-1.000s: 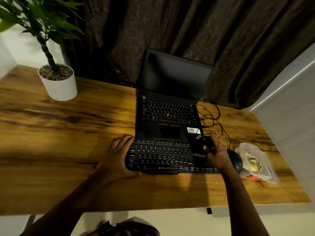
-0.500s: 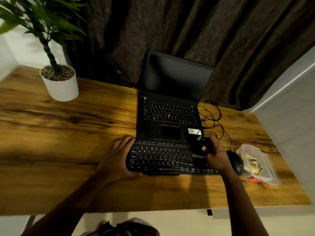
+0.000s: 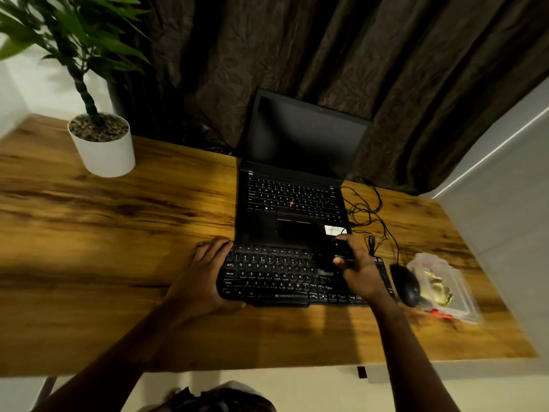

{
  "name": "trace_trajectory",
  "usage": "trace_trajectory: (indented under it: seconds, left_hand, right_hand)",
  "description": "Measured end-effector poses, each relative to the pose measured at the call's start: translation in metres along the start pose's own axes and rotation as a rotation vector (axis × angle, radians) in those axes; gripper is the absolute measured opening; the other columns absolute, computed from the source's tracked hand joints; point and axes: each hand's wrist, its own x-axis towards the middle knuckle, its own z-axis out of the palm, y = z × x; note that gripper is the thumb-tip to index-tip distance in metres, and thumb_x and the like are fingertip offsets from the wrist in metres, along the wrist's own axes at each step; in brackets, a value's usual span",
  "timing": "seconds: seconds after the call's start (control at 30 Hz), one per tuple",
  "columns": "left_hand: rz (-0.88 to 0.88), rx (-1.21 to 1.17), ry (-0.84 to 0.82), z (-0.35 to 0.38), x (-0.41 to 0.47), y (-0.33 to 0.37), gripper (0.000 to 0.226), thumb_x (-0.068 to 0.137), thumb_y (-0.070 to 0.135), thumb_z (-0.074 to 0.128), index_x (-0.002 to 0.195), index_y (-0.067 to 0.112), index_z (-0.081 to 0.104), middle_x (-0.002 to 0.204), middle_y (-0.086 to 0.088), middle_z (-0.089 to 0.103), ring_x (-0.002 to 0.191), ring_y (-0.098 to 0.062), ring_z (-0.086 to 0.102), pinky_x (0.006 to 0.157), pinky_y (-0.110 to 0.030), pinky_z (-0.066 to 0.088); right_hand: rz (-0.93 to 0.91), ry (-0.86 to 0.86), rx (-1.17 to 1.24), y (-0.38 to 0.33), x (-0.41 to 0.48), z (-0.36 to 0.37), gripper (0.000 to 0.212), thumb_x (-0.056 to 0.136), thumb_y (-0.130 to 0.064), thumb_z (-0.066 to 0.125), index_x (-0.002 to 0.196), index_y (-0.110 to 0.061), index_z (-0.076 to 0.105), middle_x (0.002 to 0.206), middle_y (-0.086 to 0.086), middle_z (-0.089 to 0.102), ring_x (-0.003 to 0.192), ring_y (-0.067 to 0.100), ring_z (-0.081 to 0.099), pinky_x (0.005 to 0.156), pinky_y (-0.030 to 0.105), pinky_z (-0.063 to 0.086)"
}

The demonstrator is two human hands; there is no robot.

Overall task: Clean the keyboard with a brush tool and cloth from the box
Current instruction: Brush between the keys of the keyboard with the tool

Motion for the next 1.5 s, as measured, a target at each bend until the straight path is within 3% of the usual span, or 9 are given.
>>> trace_trajectory:
  seconds: [0.1,0.4,0.6,0.8,0.97,1.13,1.27,1.4,1.5]
  left_hand:
    - [-0.006,0.004,0.004,0.001,0.001,0.0,0.141,0.048,0.091,0.067,0.158,0.023,0.012,0.162,0.009,0.013,0.146,-0.017,0.008,0.118,-0.044,0.023]
    - [0.002,0.015,-0.005,0.002,0.001,-0.004,0.143,0.047,0.098,0.06,0.158,0.021,0.013,0.162,0.007,0.015,0.146,-0.019,0.01,0.119,-0.048,0.023]
    - [0.005,-0.006,0.003,-0.001,-0.001,0.0,0.141,0.049,0.092,0.066,0.158,0.021,0.013,0.162,0.006,0.014,0.145,-0.019,0.009,0.119,-0.046,0.021]
    - [-0.007,0.005,-0.017,-0.001,0.0,-0.001,0.141,0.048,0.092,0.064,0.158,0.023,0.009,0.162,0.009,0.01,0.146,-0.016,0.005,0.12,-0.044,0.019]
    - [-0.002,0.017,-0.008,-0.002,0.0,0.0,0.14,0.049,0.091,0.065,0.158,0.021,0.012,0.162,0.008,0.012,0.145,-0.016,0.008,0.119,-0.045,0.024]
    - [-0.002,0.016,0.007,0.0,0.001,0.0,0.14,0.047,0.091,0.065,0.157,0.02,0.016,0.161,0.008,0.017,0.144,-0.019,0.014,0.119,-0.045,0.026]
    - [0.013,0.013,0.028,0.002,0.0,-0.001,0.137,0.048,0.088,0.067,0.156,0.018,0.02,0.159,0.007,0.02,0.142,-0.018,0.016,0.119,-0.041,0.026]
    - [0.011,0.003,0.026,0.001,0.0,0.0,0.138,0.047,0.091,0.063,0.156,0.019,0.018,0.16,0.008,0.018,0.142,-0.017,0.014,0.118,-0.044,0.026]
    - [0.018,0.008,0.022,-0.001,-0.001,0.001,0.137,0.049,0.09,0.063,0.157,0.019,0.017,0.16,0.008,0.016,0.142,-0.016,0.012,0.118,-0.042,0.023]
  right_hand:
    - [0.002,0.031,-0.058,0.0,-0.002,-0.008,0.082,0.088,0.012,0.057,0.103,-0.067,0.045,0.11,-0.001,0.058,0.096,0.015,0.061,0.058,0.019,0.054]
    - [-0.04,-0.077,0.046,-0.025,0.001,0.033,0.054,0.09,0.013,0.054,0.121,-0.03,0.048,0.108,-0.005,0.059,0.085,0.009,0.066,0.058,0.017,0.052]
    - [0.012,-0.046,0.027,-0.015,-0.002,0.009,0.064,0.091,0.011,0.054,0.112,-0.049,0.045,0.111,-0.011,0.054,0.098,0.015,0.061,0.063,0.025,0.059]
    - [-0.016,-0.029,-0.024,-0.011,0.0,0.018,0.055,0.089,0.012,0.054,0.121,-0.032,0.048,0.111,-0.004,0.058,0.094,0.012,0.063,0.057,0.017,0.053]
    - [-0.043,-0.058,0.004,-0.013,-0.001,0.022,0.052,0.09,0.012,0.054,0.121,-0.029,0.047,0.111,-0.009,0.056,0.096,0.014,0.063,0.06,0.024,0.058]
    - [0.029,0.04,-0.045,0.009,-0.008,-0.01,0.049,0.091,0.009,0.055,0.123,-0.028,0.048,0.107,-0.005,0.061,0.096,0.017,0.064,0.064,0.025,0.058]
    - [-0.02,0.099,-0.037,0.015,-0.01,-0.005,0.047,0.089,0.01,0.058,0.121,-0.025,0.049,0.103,-0.008,0.063,0.089,0.015,0.064,0.068,0.036,0.059]
    - [-0.028,0.041,0.024,0.003,-0.011,0.01,0.047,0.089,0.015,0.055,0.116,-0.023,0.05,0.108,-0.006,0.057,0.089,-0.001,0.063,0.06,0.02,0.055]
    - [-0.037,0.038,0.052,0.005,-0.012,0.003,0.05,0.089,0.016,0.055,0.109,-0.03,0.053,0.108,-0.001,0.058,0.088,-0.003,0.061,0.064,0.019,0.054]
